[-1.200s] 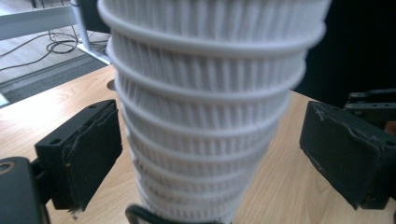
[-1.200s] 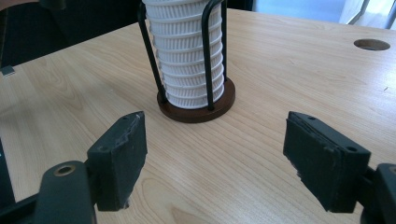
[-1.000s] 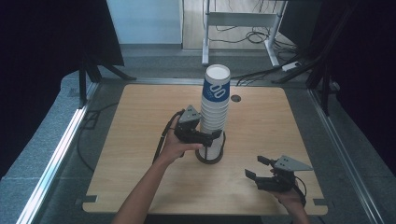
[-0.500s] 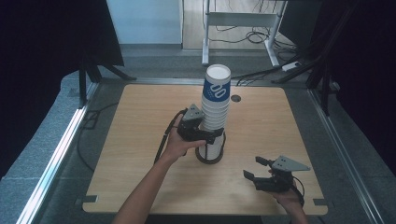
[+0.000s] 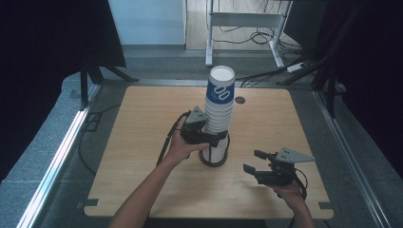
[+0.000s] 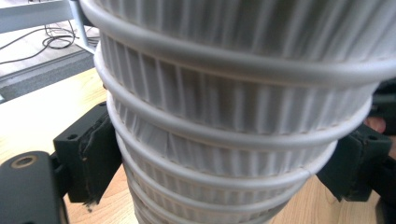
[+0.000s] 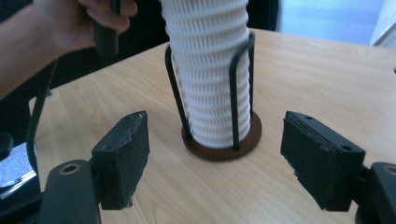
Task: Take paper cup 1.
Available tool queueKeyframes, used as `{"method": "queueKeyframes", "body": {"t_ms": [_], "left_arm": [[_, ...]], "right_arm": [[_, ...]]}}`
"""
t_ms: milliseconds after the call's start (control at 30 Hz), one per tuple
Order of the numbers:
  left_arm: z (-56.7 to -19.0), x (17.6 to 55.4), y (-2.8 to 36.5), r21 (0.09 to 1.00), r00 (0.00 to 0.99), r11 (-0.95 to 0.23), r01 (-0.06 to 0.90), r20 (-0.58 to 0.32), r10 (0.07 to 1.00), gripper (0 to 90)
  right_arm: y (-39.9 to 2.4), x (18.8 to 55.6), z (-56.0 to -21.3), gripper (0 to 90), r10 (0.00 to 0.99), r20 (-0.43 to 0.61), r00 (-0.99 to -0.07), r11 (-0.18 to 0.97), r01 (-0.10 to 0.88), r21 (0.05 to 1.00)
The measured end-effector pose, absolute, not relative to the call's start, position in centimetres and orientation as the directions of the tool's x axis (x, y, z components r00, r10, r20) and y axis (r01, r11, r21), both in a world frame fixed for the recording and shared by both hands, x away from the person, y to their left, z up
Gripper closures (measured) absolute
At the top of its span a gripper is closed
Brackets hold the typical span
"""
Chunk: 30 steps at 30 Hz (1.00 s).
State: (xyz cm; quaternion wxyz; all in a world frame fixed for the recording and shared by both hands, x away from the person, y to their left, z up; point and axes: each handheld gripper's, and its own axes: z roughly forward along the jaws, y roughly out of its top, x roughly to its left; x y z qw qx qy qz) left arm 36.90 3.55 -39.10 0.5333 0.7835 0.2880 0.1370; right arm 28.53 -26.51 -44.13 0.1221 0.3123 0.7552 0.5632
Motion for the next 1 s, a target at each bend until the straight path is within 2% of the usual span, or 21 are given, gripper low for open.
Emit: {"method": "queueKeyframes", "body": {"t_ms": [533,1000], "left_arm": [[-38.9,37.1,3.3,0.907,0.798,-0.279,0.316,-0.095,0.595,12.1],[-38.7,37.1,3.1,0.9,0.798,-0.288,0.327,-0.099,0.594,12.1]], "right_arm": [[-25.4,30.5,-36.6,23.1,0.529,0.082,-0.845,0.206,0.222,0.953],[-24.2,32.6,-33.3,22.7,0.529,0.053,-0.847,0.218,0.197,0.956]]}}
